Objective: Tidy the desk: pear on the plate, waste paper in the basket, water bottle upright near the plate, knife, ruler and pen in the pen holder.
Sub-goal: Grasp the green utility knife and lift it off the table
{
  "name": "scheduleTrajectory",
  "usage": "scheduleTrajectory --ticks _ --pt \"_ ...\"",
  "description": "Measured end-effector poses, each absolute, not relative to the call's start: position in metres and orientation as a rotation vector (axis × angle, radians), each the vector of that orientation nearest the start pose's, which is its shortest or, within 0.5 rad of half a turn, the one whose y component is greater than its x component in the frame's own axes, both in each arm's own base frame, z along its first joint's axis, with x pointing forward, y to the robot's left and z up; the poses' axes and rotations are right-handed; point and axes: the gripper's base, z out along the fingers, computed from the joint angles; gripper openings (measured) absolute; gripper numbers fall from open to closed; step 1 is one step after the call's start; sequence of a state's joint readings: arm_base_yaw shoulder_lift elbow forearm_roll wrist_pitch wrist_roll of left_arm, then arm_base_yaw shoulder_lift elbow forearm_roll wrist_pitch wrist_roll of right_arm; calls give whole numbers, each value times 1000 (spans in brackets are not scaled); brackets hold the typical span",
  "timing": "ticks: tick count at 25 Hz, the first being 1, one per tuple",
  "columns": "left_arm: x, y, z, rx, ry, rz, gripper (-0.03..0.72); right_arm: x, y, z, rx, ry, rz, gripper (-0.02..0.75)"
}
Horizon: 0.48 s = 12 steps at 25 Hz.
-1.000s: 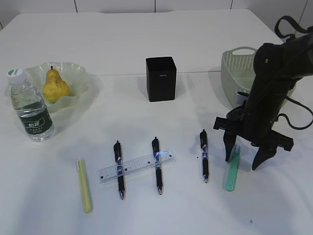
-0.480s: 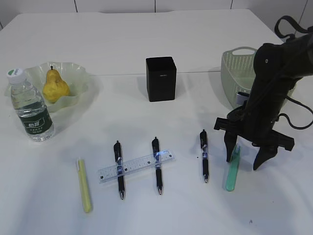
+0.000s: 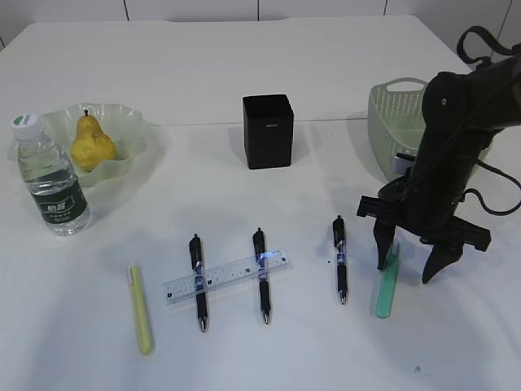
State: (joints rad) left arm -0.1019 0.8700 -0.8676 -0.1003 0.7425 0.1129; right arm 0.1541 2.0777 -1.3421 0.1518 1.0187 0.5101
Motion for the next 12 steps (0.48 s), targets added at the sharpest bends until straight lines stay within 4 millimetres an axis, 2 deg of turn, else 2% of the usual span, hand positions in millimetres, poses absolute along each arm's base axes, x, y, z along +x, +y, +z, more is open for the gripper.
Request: scheduleTrajectory --ticks 8,12 --pt "166 -23 351 194 2218 -110 561 372 70 125 717 3209 135 494" --pt "166 -23 351 194 2218 -110 561 387 72 138 695 3155 163 494"
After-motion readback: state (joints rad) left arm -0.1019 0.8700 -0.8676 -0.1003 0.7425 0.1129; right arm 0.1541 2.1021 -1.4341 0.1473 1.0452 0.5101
